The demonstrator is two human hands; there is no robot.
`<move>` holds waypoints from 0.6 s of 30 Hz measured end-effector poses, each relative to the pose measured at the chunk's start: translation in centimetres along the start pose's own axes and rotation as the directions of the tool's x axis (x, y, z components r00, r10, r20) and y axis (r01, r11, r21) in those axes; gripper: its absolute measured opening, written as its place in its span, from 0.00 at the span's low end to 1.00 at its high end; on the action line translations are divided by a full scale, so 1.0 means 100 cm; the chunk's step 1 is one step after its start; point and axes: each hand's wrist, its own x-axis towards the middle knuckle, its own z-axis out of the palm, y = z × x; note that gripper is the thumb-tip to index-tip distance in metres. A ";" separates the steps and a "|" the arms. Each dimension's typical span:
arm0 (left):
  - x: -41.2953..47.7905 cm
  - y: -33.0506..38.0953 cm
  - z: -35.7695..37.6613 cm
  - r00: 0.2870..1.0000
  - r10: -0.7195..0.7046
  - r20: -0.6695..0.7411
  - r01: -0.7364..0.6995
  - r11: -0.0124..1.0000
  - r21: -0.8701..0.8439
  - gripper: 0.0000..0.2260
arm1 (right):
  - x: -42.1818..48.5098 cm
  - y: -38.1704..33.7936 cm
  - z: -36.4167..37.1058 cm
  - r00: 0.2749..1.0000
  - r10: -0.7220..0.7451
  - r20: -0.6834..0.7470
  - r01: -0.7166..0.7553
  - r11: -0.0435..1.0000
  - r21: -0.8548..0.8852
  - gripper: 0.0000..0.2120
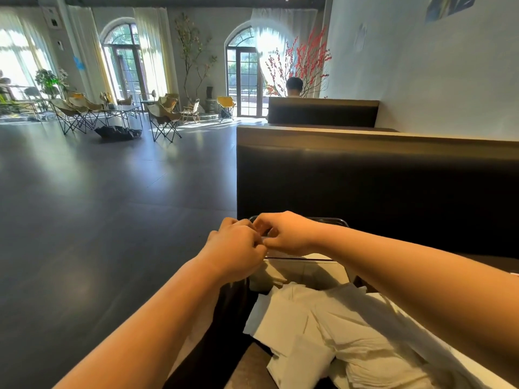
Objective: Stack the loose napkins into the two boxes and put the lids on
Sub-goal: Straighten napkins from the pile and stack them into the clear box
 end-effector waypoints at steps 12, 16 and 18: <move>0.058 0.026 -0.014 0.832 -0.206 0.515 0.095 0.968 0.234 0.11 | -0.025 0.016 -0.017 0.923 0.257 0.285 -0.238 0.966 -0.103 0.12; 0.069 0.027 -0.006 0.802 -0.230 0.552 0.101 0.962 0.254 0.10 | -0.026 0.018 -0.016 0.921 0.183 0.345 -0.188 0.982 -0.021 0.11; 0.067 0.030 -0.007 0.852 -0.173 0.495 0.045 0.965 0.260 0.12 | -0.025 0.021 -0.015 0.924 0.157 0.349 -0.150 0.988 -0.046 0.12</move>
